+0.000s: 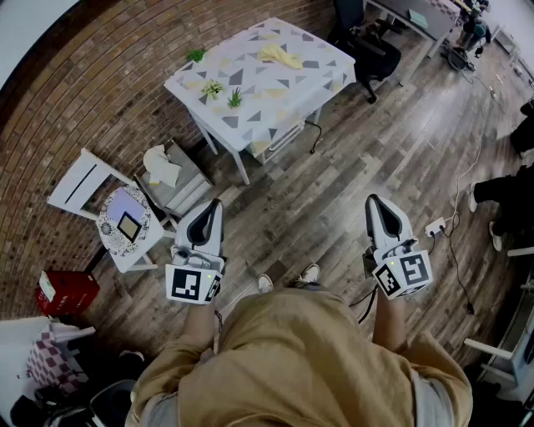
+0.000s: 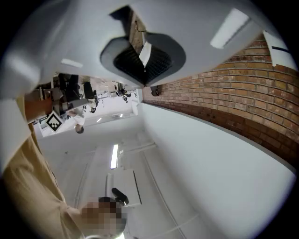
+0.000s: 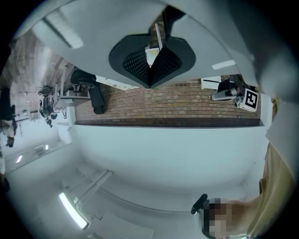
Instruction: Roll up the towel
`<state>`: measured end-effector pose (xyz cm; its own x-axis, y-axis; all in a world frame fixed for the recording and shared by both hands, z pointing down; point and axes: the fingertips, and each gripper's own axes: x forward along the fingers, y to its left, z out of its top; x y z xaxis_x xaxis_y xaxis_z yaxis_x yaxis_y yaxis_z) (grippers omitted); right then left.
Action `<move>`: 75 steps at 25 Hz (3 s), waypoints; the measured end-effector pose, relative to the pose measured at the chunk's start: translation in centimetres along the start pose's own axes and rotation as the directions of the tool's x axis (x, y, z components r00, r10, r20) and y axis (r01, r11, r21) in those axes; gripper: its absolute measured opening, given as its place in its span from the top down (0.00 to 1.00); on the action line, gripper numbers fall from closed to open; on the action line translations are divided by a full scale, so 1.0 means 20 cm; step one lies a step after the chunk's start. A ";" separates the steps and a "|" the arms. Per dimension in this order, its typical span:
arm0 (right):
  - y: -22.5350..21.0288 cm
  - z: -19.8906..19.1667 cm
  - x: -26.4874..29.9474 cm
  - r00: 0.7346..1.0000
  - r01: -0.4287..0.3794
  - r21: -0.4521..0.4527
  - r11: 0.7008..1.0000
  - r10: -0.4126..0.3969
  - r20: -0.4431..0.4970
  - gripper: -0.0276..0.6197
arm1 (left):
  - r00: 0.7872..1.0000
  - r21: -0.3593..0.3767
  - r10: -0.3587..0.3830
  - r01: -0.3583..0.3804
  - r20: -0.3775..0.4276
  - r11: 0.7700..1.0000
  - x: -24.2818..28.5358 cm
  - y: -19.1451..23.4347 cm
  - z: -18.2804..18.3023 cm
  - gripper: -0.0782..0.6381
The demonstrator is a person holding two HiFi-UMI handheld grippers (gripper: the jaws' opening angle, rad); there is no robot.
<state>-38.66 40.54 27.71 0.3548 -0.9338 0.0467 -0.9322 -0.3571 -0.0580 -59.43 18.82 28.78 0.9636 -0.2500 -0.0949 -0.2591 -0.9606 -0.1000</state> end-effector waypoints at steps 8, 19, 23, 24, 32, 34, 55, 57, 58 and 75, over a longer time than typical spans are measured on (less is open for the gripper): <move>-0.09 0.05 -0.02 1.000 -0.026 -0.052 0.998 0.026 -0.001 0.95 | 0.999 0.048 0.031 -0.033 0.025 0.998 0.06 -0.05 0.01 0.81; -0.36 0.04 -0.06 1.000 -0.006 -0.055 0.998 0.007 0.021 0.95 | 0.996 0.081 0.076 -0.079 0.036 0.994 0.24 -0.19 0.03 0.80; -0.50 0.01 -0.10 1.000 0.017 -0.046 0.999 -0.016 0.013 0.94 | 0.996 0.074 0.057 -0.062 0.066 0.995 0.31 -0.24 0.04 0.80; -0.53 0.00 -0.11 1.000 0.017 -0.045 0.999 -0.017 0.011 0.94 | 0.996 0.075 0.048 -0.054 0.076 0.996 0.33 -0.25 0.05 0.80; -0.81 0.01 -0.16 0.999 0.007 -0.008 1.000 -0.007 0.035 0.54 | 0.992 0.066 0.085 -0.091 0.091 0.994 0.42 -0.27 0.06 0.59; -0.87 0.03 -0.16 0.999 0.021 -0.016 1.000 -0.020 0.041 0.41 | 0.992 0.085 0.104 -0.110 0.076 0.990 0.42 -0.26 0.06 0.44; -1.20 -0.19 0.08 0.995 0.046 0.000 0.999 -0.045 -0.084 0.13 | 0.995 0.069 0.076 -0.071 -0.071 0.995 1.01 -0.23 -0.30 0.03; -1.29 -0.24 0.16 0.989 0.076 -0.025 0.997 -0.079 -0.128 0.14 | 0.996 0.059 0.061 -0.057 -0.062 0.997 1.18 -0.21 -0.34 0.03; -1.33 -0.26 0.22 0.985 0.086 -0.043 0.995 -0.092 -0.147 0.13 | 0.997 0.054 0.055 -0.051 -0.059 0.997 1.27 -0.19 -0.37 0.03; -1.75 0.06 1.92 0.980 -0.034 -0.080 0.996 0.018 -0.199 0.14 | 0.997 -0.033 0.005 -0.007 -0.077 0.999 2.74 0.56 -0.70 0.04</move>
<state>7.73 17.22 30.36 0.3169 -0.9167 0.2435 -0.9466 -0.3219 0.0202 -8.66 -7.40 36.32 0.9645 -0.2633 -0.0190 -0.2640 -0.9622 -0.0665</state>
